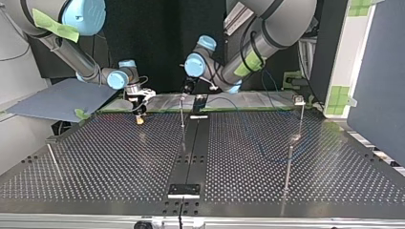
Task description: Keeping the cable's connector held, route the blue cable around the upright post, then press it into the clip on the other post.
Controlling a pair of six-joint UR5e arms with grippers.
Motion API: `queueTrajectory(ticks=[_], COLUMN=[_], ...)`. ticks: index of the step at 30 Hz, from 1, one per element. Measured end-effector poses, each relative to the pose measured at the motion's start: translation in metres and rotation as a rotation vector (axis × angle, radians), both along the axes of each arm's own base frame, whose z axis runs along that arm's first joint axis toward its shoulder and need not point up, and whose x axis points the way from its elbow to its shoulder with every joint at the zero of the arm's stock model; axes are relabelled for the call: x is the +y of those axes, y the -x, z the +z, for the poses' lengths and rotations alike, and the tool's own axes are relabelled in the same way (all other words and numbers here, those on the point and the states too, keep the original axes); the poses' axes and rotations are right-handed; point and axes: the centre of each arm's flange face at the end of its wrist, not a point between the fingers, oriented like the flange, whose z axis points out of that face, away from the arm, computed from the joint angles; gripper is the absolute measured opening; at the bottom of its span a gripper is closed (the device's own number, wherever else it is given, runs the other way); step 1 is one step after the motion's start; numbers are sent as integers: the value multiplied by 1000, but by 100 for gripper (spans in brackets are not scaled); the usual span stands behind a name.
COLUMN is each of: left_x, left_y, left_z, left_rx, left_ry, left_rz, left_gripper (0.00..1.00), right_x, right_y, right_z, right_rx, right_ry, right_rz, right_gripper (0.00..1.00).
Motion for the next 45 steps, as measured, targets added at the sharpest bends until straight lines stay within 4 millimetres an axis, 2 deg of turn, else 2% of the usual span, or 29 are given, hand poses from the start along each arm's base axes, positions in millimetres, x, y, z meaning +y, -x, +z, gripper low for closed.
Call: queueTrajectory(ticks=[18, 28, 45], left_x=[21, 49, 87], left_y=[28, 55, 106], left_z=[58, 85, 122], left_rx=[-88, -77, -93], left_ry=[168, 240, 259], left_rz=[119, 231, 244], left_gripper=[100, 100, 100], right_x=[-1, 1, -1], right_y=[1, 0, 4], right_z=[0, -1, -2], right_rx=[0, 2, 21], right_ry=[-2, -11, -19], right_rz=[-2, 2, -4], right_gripper=[0, 0, 0])
